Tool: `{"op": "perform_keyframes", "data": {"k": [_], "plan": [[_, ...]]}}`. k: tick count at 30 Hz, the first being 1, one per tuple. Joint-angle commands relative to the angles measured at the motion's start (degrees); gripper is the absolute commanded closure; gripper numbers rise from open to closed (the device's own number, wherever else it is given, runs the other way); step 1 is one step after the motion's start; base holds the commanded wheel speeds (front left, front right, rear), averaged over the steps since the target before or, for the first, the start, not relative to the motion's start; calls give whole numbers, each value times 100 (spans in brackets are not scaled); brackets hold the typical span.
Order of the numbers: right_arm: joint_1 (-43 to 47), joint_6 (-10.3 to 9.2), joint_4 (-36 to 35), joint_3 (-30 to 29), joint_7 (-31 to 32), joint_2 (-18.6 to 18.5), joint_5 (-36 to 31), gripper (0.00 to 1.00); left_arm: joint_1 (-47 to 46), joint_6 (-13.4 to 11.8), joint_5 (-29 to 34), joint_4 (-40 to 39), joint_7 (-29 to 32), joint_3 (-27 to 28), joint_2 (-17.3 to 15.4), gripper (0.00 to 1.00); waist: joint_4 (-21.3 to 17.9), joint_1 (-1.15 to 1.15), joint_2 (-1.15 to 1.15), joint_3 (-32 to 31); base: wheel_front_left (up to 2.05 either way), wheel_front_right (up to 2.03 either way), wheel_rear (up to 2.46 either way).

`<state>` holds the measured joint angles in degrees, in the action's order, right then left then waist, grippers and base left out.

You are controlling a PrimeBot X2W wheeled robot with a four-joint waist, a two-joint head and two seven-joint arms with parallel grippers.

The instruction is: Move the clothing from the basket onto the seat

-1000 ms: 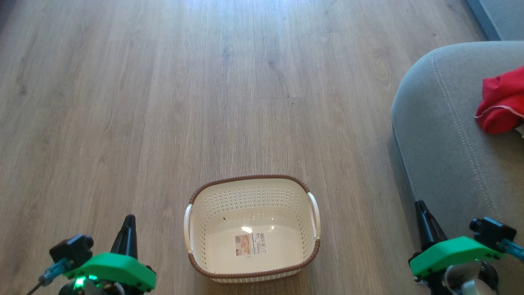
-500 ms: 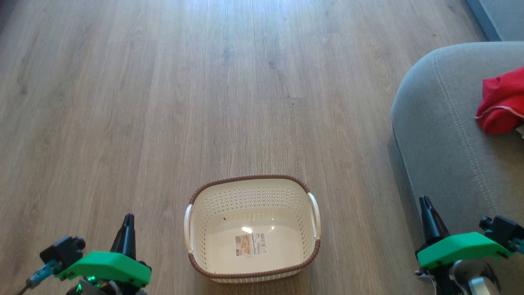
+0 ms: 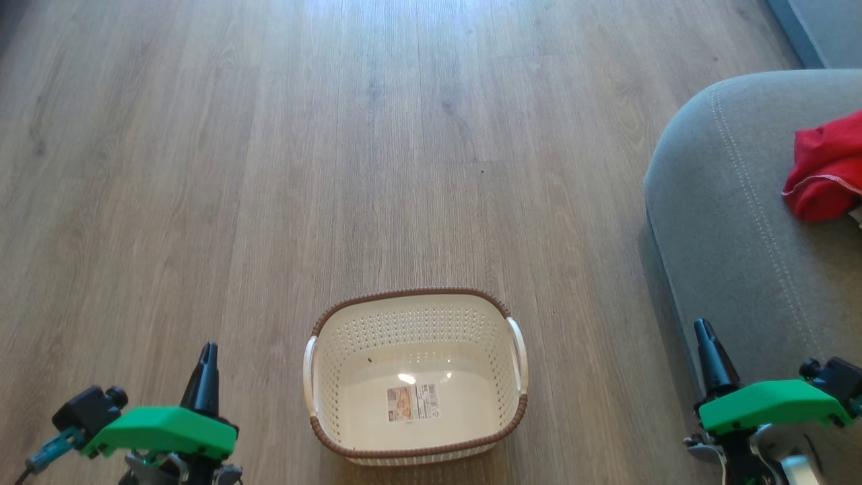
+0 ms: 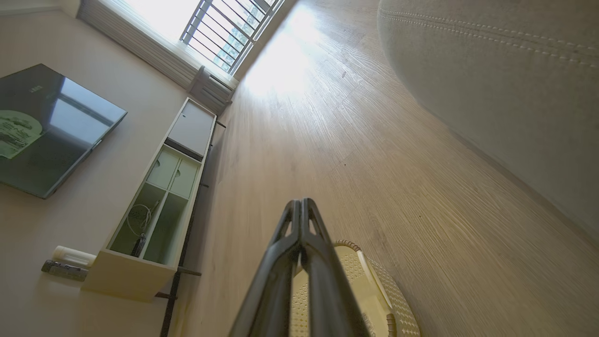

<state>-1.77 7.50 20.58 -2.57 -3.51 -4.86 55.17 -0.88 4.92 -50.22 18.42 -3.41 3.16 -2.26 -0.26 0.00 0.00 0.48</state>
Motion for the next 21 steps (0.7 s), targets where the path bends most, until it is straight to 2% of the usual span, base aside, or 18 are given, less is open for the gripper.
{"op": "perform_keyframes", "data": {"k": [1,21], "plan": [[-298,0,-227,16,43,3,167,100,-305,46,-183,-221,54,130,-48,100,1,0,0,-1,0,0,0],[-349,0,-377,-130,380,72,1408,100,-384,120,-1592,-296,384,203,-53,100,9,0,0,-11,0,0,0]]}}
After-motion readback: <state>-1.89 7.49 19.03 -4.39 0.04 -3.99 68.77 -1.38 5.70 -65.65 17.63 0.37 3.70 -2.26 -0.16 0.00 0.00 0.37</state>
